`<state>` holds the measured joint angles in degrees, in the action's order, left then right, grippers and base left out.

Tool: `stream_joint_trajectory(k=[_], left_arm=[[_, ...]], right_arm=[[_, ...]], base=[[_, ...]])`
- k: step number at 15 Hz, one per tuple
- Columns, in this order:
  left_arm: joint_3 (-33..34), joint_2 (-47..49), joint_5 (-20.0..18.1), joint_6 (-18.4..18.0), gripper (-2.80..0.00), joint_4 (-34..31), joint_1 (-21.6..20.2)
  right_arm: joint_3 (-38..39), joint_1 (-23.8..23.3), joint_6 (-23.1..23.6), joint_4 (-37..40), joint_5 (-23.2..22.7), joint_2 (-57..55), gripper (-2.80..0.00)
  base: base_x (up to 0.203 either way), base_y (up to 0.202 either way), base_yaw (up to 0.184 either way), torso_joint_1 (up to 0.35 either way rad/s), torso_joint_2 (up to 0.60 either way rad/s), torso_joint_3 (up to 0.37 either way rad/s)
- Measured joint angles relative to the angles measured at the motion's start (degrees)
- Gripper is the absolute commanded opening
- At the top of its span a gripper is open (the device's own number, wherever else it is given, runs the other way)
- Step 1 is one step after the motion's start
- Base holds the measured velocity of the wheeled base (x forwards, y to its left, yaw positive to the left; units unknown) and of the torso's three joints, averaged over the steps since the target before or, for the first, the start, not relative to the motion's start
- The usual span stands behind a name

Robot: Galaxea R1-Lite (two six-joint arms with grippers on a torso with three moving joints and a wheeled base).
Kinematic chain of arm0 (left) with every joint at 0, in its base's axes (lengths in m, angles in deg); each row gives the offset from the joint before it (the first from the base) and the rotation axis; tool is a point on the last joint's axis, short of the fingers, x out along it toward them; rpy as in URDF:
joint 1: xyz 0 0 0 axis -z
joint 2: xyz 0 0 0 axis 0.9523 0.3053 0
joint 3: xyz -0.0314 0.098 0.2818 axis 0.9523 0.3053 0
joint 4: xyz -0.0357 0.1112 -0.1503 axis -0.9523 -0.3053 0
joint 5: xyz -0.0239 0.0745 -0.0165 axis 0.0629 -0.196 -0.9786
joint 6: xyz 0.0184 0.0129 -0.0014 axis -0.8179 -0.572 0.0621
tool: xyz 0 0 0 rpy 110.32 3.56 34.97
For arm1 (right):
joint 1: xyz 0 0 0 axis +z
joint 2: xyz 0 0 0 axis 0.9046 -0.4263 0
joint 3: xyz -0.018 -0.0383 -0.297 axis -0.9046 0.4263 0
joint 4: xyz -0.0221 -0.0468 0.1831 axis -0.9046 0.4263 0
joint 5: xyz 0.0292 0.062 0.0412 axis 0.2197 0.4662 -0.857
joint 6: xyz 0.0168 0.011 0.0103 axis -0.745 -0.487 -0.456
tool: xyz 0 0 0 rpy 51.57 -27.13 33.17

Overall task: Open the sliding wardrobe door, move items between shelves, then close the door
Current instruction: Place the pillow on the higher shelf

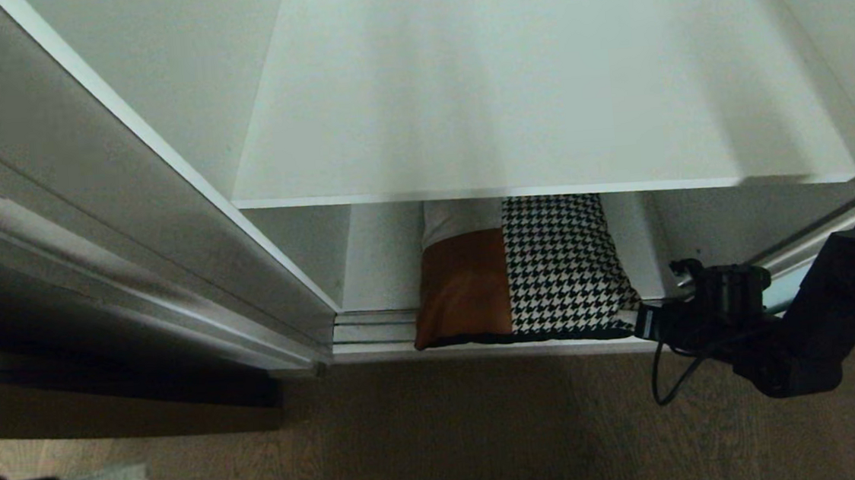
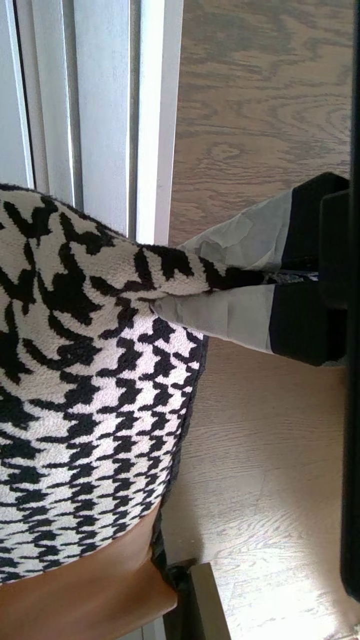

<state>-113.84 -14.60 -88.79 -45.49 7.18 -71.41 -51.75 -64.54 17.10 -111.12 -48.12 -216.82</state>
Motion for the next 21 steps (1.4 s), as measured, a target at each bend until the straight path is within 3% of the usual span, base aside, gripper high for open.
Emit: stream_joint_trajectory(k=[3,8,11,13,18,21], left_arm=[[-1.84,19.51,-3.6,2.68,-2.8,11.17,0.06],[-3.4,50.53,-10.27,4.12,-2.8,30.9,0.58],[-6.22,64.47,-10.33,5.43,-2.8,48.5,3.79],[-11.45,70.08,-8.46,5.9,-2.8,53.59,6.32],[-26.56,77.85,-5.5,5.81,-2.8,49.64,11.91],[-29.53,79.21,-4.68,6.22,-2.8,44.62,13.26]], right_arm=[[-0.54,0.0,-0.07,-0.1,0.07,-0.33,-2.8],[-0.51,0.0,0.06,-0.23,0.05,-0.61,-2.8],[-0.6,-0.04,0.09,-0.2,0.02,-0.66,-2.8],[-0.87,-0.09,0.09,-0.15,0.0,-0.82,-2.8],[-1.49,0.05,0.17,-0.12,0.13,-1.77,-2.8],[-1.47,0.07,0.17,-0.22,0.22,-2.06,-2.8]], base=[[0.0,0.0,0.0,0.0,0.0,0.0],[0.0,0.0,0.0,0.0,0.0,0.0],[0.0,0.0,0.0,0.0,0.0,0.0],[0.0,0.0,0.0,0.0,0.0,0.0],[0.0,0.0,0.0,0.0,0.0,0.0],[0.0,0.0,0.0,0.0,0.0,0.0]])
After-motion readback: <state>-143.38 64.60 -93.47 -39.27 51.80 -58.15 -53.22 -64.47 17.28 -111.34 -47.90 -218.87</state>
